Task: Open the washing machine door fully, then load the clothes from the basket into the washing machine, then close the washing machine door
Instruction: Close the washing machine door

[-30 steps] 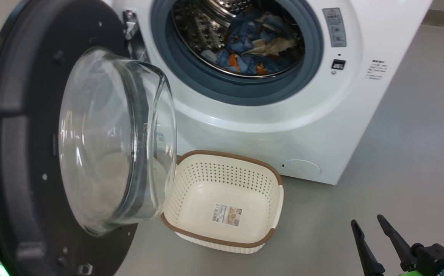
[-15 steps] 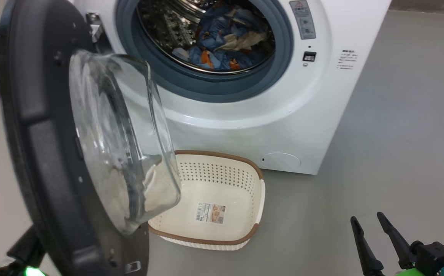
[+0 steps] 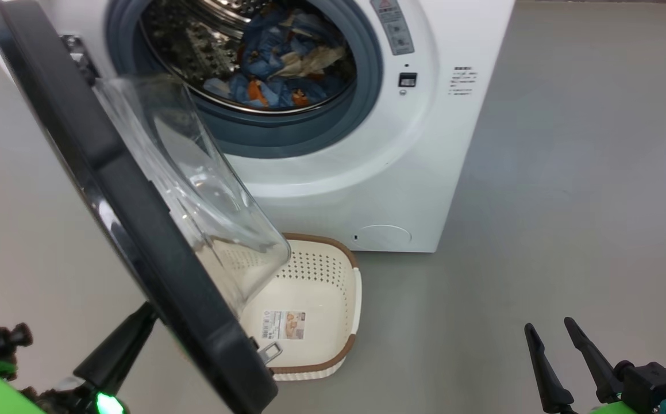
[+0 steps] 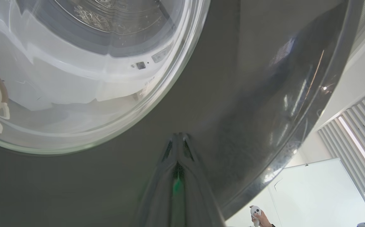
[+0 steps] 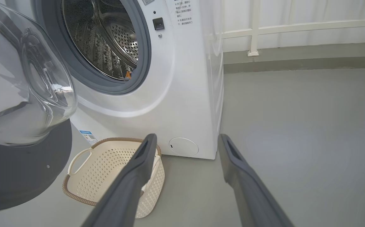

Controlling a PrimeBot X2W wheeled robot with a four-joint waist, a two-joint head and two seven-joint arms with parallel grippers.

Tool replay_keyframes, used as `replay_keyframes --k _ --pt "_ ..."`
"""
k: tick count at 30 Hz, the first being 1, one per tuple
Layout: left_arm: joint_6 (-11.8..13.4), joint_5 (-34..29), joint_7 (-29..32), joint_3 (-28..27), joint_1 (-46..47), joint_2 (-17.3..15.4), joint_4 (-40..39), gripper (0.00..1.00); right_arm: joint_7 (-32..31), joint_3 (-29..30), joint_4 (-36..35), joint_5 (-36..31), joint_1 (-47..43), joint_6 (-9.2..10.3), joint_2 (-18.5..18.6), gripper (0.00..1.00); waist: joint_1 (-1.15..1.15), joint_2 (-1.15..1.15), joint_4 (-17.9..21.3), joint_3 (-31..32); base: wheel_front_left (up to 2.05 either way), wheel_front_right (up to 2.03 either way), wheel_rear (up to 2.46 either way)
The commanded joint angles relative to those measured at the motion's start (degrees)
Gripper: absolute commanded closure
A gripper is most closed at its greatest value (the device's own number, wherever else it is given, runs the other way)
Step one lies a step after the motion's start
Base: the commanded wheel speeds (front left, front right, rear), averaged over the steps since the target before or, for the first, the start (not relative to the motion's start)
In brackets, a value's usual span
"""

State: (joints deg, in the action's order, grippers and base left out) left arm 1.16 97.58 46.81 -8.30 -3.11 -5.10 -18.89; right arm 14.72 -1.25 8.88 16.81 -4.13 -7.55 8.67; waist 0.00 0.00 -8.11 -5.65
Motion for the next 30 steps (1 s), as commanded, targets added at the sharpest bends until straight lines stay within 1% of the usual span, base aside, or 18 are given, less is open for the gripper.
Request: replay_keyframes --k 1,12,24,25,30 --pt "-0.97 -0.95 0.15 -1.05 2.69 -0.11 -1.28 1.00 0.28 -1.28 -1.35 -0.27 2.05 0.06 0.28 0.00 0.00 0.00 1.26 -0.09 0.00 0.00 0.00" --pt "-2.99 -5.38 -3.88 2.78 11.42 0.99 7.90 1.00 0.28 -1.44 -1.25 -0.17 3.14 0.06 -0.11 0.00 0.00 0.00 6.37 -1.27 0.00 0.00 0.00" --pt "-4.71 -8.75 -8.12 3.08 23.94 1.18 21.44 1.00 0.28 -1.98 -0.93 -0.04 4.41 0.06 -0.88 0.00 0.00 0.00 12.39 -2.00 0.00 0.00 0.00" --pt "-4.71 -8.75 -8.12 3.08 23.94 1.18 21.44 1.00 0.28 -1.98 -0.93 -0.04 4.41 0.06 -0.88 0.00 0.00 0.00 12.39 -2.00 0.00 0.00 0.00" --pt "-5.41 -10.27 -9.23 3.19 28.44 0.62 26.69 1.00 0.28 -2.26 -0.74 0.06 5.05 0.06 -0.99 0.00 0.00 0.00 15.02 -2.47 0.00 0.00 0.00"
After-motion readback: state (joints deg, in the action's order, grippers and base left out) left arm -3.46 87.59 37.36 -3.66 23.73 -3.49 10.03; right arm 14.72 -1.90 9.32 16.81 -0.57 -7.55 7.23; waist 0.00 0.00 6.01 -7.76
